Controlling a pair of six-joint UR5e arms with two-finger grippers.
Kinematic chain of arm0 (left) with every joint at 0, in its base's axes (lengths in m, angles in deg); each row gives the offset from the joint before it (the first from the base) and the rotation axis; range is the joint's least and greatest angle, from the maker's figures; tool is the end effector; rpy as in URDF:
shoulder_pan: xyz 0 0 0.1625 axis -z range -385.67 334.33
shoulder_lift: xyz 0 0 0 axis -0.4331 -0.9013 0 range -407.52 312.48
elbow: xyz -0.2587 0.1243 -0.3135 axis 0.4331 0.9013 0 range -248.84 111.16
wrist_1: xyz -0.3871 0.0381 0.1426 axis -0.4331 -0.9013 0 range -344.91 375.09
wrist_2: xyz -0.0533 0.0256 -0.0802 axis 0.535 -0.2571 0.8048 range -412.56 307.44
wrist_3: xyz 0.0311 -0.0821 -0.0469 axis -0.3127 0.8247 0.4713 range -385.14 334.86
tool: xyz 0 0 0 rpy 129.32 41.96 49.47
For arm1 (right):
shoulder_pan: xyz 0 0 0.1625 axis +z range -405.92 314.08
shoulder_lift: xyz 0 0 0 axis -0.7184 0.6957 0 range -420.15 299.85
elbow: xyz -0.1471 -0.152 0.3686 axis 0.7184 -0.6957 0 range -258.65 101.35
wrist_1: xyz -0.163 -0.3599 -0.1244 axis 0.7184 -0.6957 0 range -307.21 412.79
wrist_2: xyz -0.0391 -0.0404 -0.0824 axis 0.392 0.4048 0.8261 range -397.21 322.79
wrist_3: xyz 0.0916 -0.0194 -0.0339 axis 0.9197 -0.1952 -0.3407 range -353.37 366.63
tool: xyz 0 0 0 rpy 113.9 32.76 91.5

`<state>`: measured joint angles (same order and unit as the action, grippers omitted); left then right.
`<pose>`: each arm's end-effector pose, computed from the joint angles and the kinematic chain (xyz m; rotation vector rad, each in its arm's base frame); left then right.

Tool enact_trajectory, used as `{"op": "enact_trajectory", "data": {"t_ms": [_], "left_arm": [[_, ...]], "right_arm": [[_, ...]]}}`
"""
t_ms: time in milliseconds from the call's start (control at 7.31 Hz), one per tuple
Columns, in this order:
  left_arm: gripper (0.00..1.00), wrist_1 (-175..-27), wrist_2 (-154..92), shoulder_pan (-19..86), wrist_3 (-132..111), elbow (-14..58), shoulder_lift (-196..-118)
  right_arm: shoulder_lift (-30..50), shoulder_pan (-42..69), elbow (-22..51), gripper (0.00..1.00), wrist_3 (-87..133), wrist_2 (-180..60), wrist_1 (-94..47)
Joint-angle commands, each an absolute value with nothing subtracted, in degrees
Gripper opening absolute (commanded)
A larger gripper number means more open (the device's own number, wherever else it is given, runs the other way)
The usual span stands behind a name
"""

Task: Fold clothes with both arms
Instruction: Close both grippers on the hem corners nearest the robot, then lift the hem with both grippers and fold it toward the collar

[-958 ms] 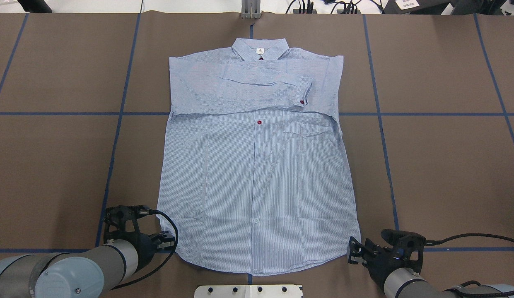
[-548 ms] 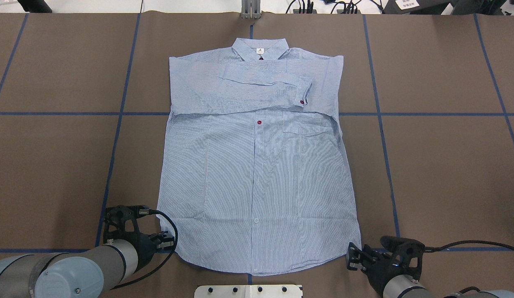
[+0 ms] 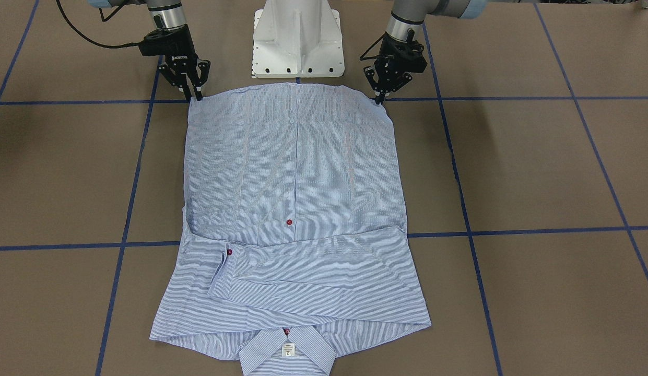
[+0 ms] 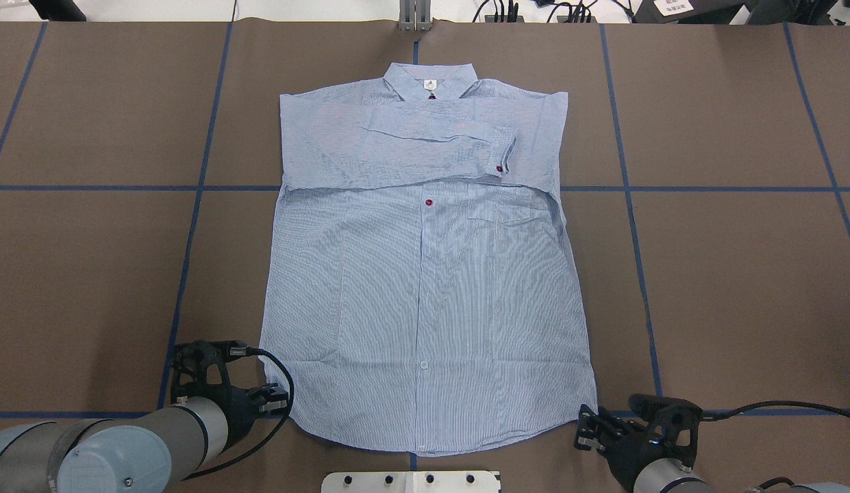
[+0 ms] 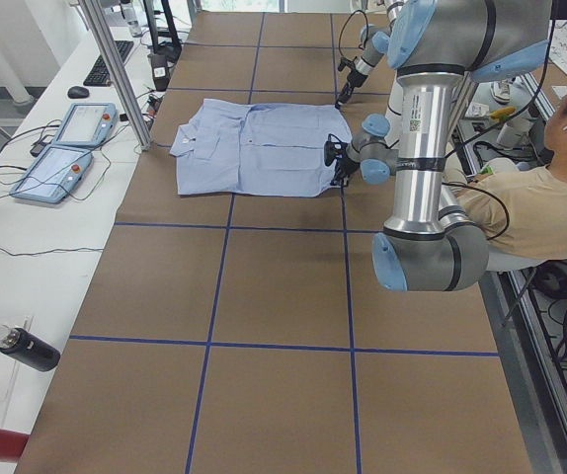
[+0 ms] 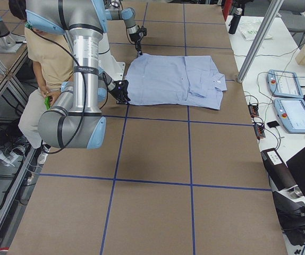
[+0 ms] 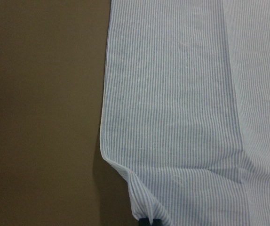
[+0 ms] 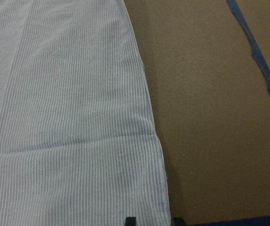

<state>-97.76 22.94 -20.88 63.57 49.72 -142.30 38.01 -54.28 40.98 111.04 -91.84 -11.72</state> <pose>0.4837 -0.1993 0.3413 0.2839 0.9622 -0.1799 -0.4552 -0.1262 0.4222 0.4151 -0.8944 0.3497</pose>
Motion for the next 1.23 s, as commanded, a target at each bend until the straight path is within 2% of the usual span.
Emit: {"op": "enact_trajectory", "data": {"t_ms": [0, 137, 411, 548, 684, 958, 1095], "left_arm": [[0.0, -97.8, 22.9, -20.9, 63.5, 49.7, -142.4], [0.0, -97.8, 22.9, -21.0, 63.6, 49.8, -142.4], [0.0, -97.7, 23.2, -20.9, 63.5, 52.0, -142.4], [0.0, -97.4, 23.7, -20.7, 63.2, 56.2, -141.8], [0.0, -93.6, 25.5, -20.0, 62.4, 62.3, -141.6], [0.0, -78.9, 35.9, -16.9, 59.8, 78.7, -142.5], [0.0, -77.0, 38.5, -15.9, 59.8, 84.3, -142.4]], "right_arm": [[38.1, -54.2, 41.0, 0.21, 111.0, -91.6, -11.8], [37.8, -54.2, 41.1, 0.0, 111.1, -91.3, -12.2], [37.7, -53.1, 42.9, 0.0, 111.0, -91.4, -12.2], [38.4, -51.1, 49.3, 0.0, 110.9, -92.0, -14.6], [37.9, -49.5, 59.0, 0.0, 110.7, -94.6, -23.6], [30.9, -37.9, 72.7, 0.0, 110.1, -114.6, -41.6], [25.9, -37.6, 77.6, 0.0, 110.1, -117.1, -50.6]]}}
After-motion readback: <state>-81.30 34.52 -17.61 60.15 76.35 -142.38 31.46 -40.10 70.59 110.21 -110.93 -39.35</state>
